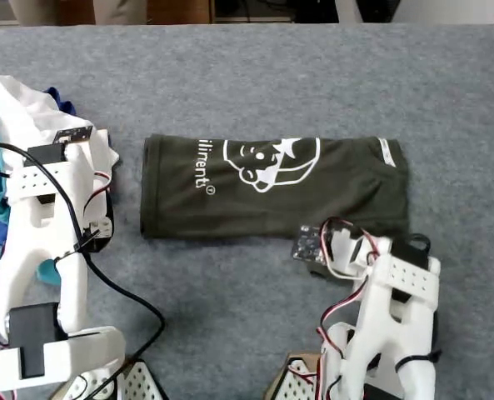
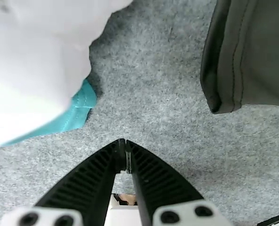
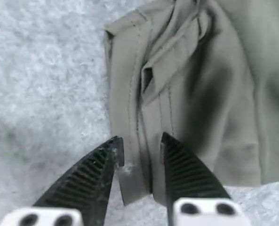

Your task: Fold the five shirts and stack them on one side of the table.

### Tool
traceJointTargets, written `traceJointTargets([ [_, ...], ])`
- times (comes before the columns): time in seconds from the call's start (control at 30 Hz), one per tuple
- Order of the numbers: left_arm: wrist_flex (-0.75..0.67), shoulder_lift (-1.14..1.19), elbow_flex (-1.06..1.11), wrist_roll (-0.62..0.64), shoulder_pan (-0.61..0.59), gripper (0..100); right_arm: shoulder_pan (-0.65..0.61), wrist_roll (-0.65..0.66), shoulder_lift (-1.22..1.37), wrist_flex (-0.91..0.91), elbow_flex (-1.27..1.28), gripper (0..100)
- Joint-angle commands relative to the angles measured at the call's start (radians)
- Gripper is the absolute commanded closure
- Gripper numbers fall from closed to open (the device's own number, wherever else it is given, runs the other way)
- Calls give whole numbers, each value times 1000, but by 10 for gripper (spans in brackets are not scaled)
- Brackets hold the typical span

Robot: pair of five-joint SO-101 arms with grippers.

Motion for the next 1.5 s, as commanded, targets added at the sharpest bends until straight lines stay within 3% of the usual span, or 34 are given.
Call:
traceJointTargets([
  [0.0,9,-2,-5,-9,-6,981,-2,8,-18,-89,42,864],
  [0.47,29,-2,-5,-9,-12,981,-18,-32,-21,-150,67,870],
  [0.67,29,-2,-5,-9,-12,981,-13,-32,-24,-150,67,980],
  [0.93,29,-2,-5,-9,-8,981,-12,-35,-25,-147,58,984],
  [1.47,31,-4,-5,-9,-6,981,-27,-84,-27,169,-189,986],
])
